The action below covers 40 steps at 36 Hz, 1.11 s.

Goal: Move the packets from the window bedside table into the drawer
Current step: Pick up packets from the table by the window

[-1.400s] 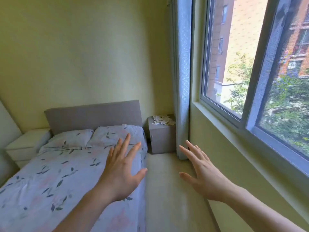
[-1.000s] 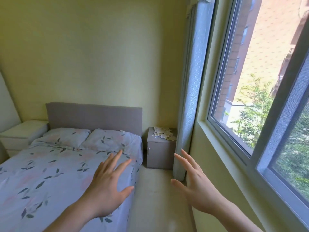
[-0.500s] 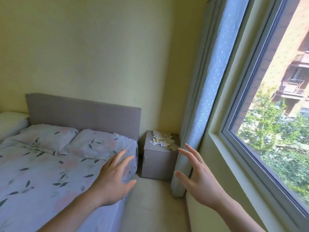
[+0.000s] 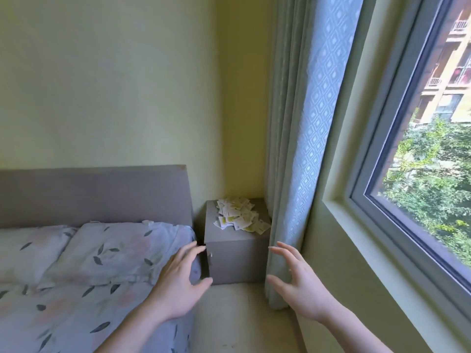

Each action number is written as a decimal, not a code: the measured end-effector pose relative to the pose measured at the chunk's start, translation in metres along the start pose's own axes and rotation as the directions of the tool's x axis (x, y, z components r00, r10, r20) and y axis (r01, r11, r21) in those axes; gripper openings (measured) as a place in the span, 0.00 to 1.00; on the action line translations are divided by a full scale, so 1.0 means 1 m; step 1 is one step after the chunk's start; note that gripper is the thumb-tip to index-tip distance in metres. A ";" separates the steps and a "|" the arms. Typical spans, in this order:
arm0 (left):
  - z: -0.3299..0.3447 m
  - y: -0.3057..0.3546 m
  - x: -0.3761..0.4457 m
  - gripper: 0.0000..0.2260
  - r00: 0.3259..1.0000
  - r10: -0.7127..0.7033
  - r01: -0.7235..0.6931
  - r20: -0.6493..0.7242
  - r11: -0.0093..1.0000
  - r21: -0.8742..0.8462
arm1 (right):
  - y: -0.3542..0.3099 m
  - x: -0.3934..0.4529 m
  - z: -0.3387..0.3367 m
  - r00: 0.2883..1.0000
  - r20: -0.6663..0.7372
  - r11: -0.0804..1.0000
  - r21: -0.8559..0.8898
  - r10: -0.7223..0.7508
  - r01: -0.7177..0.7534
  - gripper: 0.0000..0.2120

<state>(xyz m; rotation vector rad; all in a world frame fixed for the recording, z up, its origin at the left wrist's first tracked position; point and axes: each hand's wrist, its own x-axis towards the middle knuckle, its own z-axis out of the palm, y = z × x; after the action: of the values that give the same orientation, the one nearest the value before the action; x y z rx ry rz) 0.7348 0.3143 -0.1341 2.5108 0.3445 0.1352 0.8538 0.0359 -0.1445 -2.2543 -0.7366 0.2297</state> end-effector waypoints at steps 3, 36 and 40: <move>-0.005 -0.014 0.052 0.28 0.997 -0.078 0.078 0.008 0.997 -0.005 | 0.028 0.061 0.000 0.999 0.032 0.997 0.063 0.040 -0.042 0.27; 0.178 -0.188 0.613 0.25 0.805 -0.333 0.405 0.492 0.913 -0.046 | 0.263 0.562 0.099 0.744 0.270 0.721 0.199 0.611 -0.664 0.17; 0.225 -0.204 0.665 0.24 0.744 -0.359 0.393 0.564 0.917 0.066 | 0.304 0.599 0.117 0.691 0.180 0.668 0.177 0.700 -0.723 0.19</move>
<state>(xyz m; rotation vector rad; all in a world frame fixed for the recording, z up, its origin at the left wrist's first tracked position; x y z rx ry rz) 1.3688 0.5348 -0.4230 2.2294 0.5741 -0.7454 1.4343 0.2781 -0.4077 -2.1973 0.1866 0.7678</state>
